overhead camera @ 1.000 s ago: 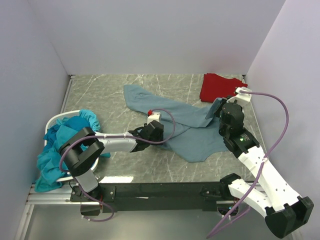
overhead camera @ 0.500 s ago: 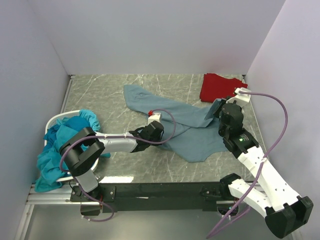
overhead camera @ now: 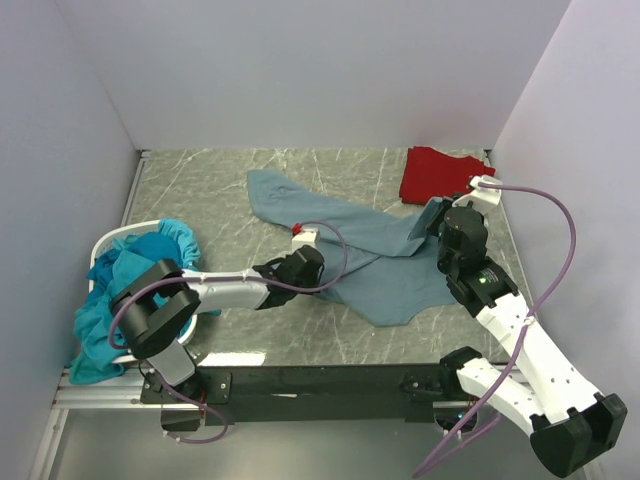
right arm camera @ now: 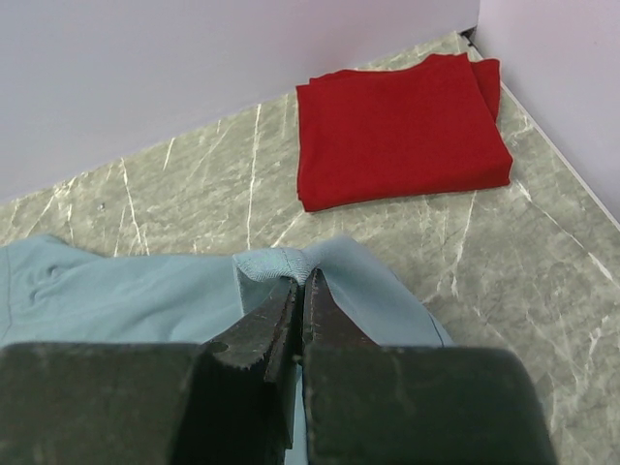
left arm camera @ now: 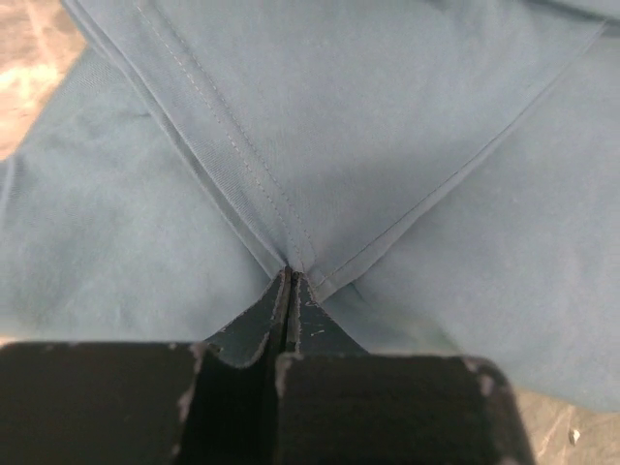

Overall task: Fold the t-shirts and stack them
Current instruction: Flatten the tshirt out

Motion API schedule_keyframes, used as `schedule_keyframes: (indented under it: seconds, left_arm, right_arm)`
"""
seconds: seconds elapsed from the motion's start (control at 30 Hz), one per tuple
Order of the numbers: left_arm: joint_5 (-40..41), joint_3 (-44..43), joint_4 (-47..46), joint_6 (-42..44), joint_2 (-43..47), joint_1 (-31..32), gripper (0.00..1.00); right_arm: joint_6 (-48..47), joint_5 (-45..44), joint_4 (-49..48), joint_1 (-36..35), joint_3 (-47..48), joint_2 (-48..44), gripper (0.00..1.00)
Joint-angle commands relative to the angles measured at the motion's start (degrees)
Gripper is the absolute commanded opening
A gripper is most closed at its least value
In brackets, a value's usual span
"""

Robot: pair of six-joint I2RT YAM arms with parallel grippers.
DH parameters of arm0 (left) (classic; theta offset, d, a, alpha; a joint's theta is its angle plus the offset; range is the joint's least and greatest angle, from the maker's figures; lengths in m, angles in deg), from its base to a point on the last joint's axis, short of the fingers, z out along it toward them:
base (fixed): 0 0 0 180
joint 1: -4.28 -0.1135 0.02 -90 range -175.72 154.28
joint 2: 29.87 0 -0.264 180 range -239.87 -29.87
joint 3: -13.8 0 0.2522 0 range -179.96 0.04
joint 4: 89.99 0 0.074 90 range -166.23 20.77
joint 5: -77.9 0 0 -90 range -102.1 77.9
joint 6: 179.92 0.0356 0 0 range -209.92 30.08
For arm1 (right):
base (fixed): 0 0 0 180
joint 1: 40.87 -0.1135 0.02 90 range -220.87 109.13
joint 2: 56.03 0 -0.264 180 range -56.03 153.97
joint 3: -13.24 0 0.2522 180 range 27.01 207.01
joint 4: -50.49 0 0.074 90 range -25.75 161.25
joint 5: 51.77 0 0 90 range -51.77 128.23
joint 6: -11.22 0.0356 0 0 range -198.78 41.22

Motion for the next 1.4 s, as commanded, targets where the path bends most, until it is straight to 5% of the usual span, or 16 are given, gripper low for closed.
schedule_keyframes:
  seconds: [0.0,0.63,1.0,1.37]
  left_arm:
    - [3.52,1.04,0.7,-1.34,5.28,0.88,0.0]
    - [2.31,5.96,0.97,-4.33,7.84,1.67,0.01]
    - [2.04,4.91,0.79,-4.6,5.99,1.76,0.43]
    - [2.4,4.29,-1.23,-4.25,5.46,1.85,0.43]
  right_arm:
    - [0.42,-0.15,-2.18,0.22,0.02,-1.24,0.0]
    - [1.12,1.16,-2.71,0.3,-0.86,-0.72,0.0]
    - [0.95,1.08,-2.44,0.22,-0.77,-0.36,0.0]
    - [0.86,0.9,-2.36,0.22,-0.77,-0.46,0.0]
